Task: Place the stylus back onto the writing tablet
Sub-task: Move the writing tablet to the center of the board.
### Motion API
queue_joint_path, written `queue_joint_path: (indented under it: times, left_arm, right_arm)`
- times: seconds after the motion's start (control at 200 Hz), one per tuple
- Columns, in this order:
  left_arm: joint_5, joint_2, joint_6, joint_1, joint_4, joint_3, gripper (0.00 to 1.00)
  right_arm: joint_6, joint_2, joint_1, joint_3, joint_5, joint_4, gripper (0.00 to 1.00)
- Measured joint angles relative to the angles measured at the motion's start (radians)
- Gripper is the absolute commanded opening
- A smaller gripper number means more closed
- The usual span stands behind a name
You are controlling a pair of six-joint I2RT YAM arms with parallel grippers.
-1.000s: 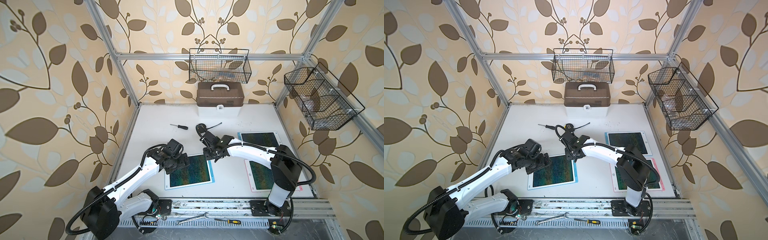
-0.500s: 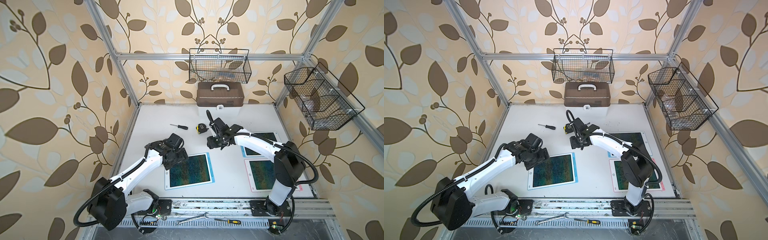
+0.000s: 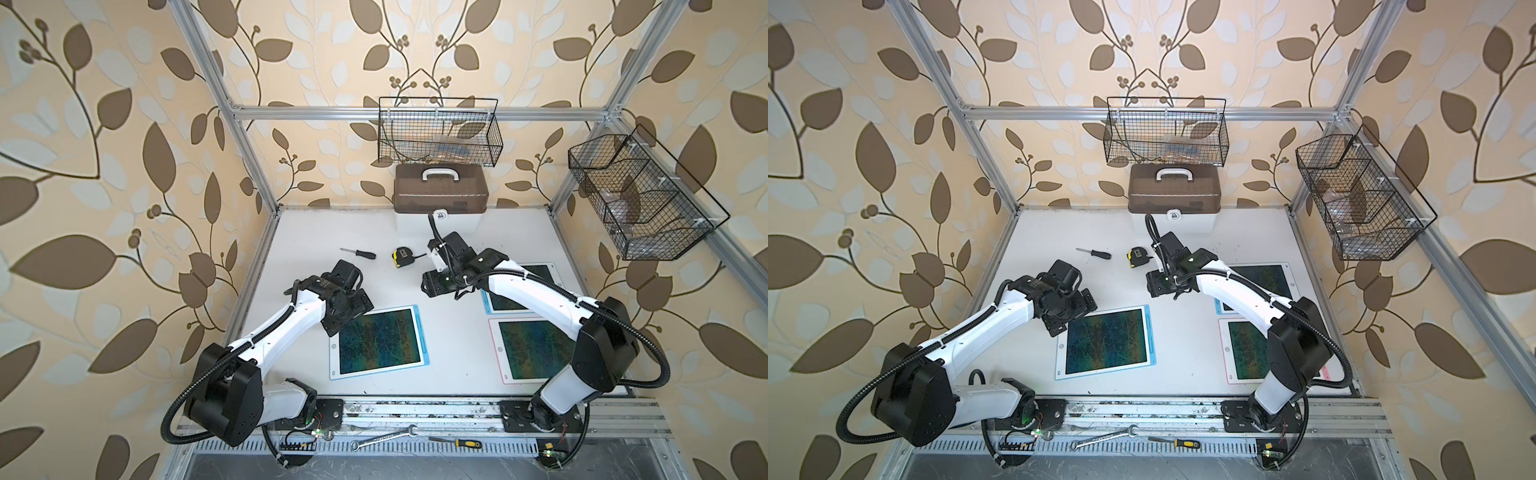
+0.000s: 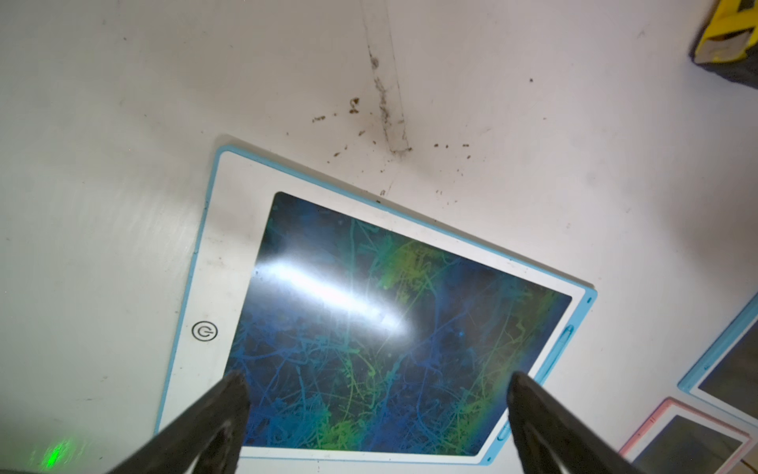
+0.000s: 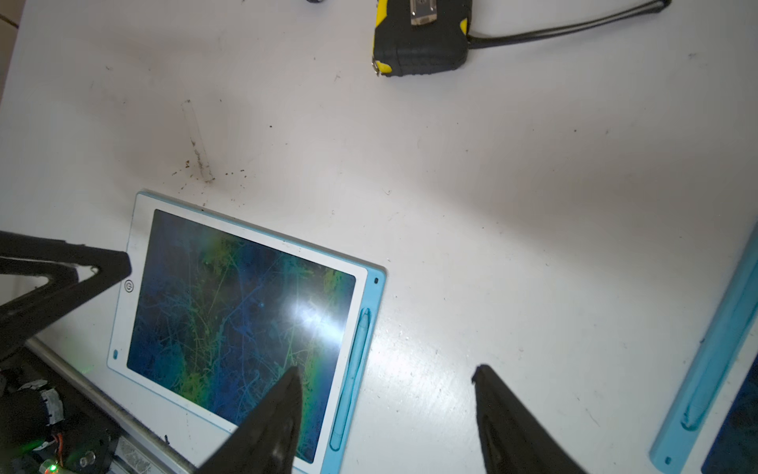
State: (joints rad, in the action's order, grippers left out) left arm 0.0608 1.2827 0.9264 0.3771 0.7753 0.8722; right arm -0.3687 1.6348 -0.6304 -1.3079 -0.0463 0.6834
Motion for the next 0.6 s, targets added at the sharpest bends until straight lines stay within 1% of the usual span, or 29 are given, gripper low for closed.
queue_joint_path:
  times: [0.205, 0.375, 0.445, 0.6]
  left_arm:
    - [0.024, 0.015, -0.037, -0.076, -0.001, 0.0, 0.99]
    - [0.042, 0.013, -0.067, -0.148, -0.003, -0.008, 0.99]
    - [0.042, 0.011, -0.076, -0.163, -0.003, -0.024, 0.99]
    - [0.041, 0.009, -0.082, -0.166, -0.005, -0.06, 0.99]
  right_arm:
    - [0.004, -0.04, 0.071, 0.055, -0.031, 0.03, 0.69]
    - [0.023, -0.061, 0.085, 0.09, -0.052, 0.046, 0.69]
    - [0.03, -0.061, 0.085, 0.103, -0.06, 0.057, 0.69]
    - [0.049, -0.061, 0.104, 0.14, -0.092, 0.064, 0.69]
